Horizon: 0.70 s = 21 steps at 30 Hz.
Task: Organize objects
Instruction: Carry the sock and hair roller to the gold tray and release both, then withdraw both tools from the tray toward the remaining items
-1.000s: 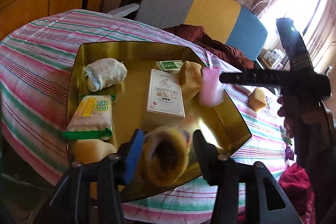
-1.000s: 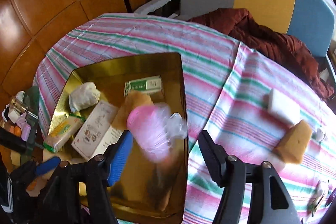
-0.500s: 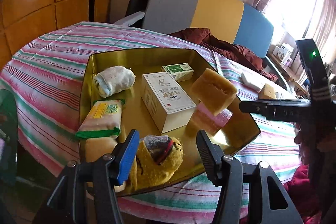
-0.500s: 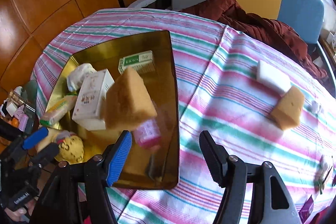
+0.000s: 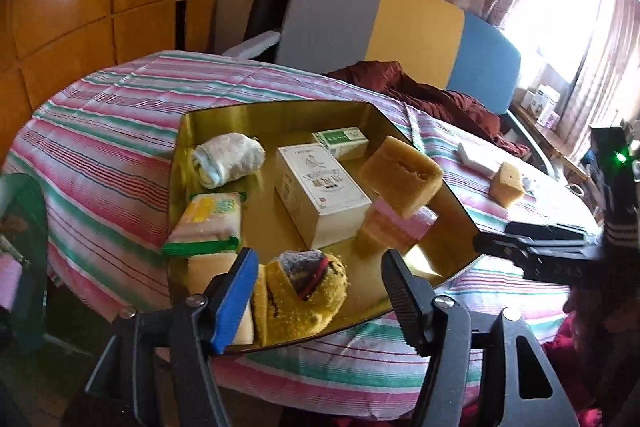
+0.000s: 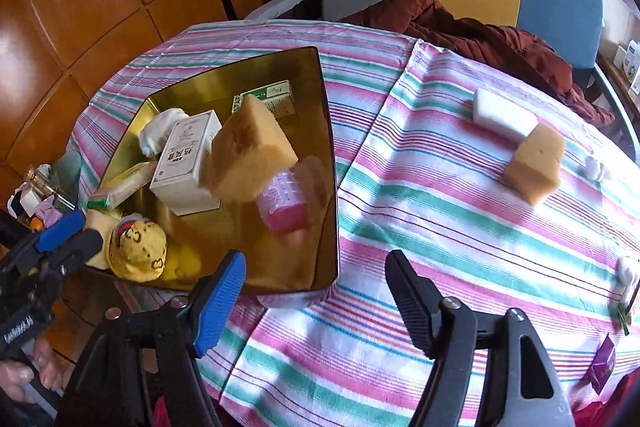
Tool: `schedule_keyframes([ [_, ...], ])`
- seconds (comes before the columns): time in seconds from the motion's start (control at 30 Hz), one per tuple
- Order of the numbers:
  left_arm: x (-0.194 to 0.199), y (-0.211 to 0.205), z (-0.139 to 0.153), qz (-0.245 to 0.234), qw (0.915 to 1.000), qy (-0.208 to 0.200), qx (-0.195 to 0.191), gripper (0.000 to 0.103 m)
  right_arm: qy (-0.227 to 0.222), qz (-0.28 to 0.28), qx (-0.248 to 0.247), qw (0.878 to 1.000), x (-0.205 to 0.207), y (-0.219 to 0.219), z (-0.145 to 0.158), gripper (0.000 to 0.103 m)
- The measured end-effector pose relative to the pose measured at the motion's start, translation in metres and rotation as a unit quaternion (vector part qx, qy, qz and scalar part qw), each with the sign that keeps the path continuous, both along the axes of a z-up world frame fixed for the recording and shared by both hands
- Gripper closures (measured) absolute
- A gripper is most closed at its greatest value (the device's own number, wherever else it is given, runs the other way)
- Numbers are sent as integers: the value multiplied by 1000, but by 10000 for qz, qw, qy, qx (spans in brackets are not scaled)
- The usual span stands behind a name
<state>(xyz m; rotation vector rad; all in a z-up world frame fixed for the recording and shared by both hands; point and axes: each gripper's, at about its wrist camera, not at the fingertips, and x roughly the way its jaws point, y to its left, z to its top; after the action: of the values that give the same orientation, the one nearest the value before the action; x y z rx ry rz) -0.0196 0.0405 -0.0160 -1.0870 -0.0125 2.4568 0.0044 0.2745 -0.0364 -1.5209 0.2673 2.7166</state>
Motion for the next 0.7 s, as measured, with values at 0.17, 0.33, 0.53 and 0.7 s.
schedule_keyframes([
  [0.17, 6, -2, 8, 182, 9990, 311, -259, 27, 118, 9, 250, 9996, 10, -9, 1, 18],
  [0.33, 13, 0, 17, 281, 9963, 619, -519, 21, 253, -45, 395, 9989, 14, -11, 4, 18],
  [0.53, 17, 5, 21, 278, 9947, 728, -666, 19, 623, -210, 654, 9957, 26, -4, 19, 18],
  [0.7, 22, 14, 23, 200, 9933, 801, -804, 19, 811, -390, 725, 9933, 34, 9, 29, 18],
])
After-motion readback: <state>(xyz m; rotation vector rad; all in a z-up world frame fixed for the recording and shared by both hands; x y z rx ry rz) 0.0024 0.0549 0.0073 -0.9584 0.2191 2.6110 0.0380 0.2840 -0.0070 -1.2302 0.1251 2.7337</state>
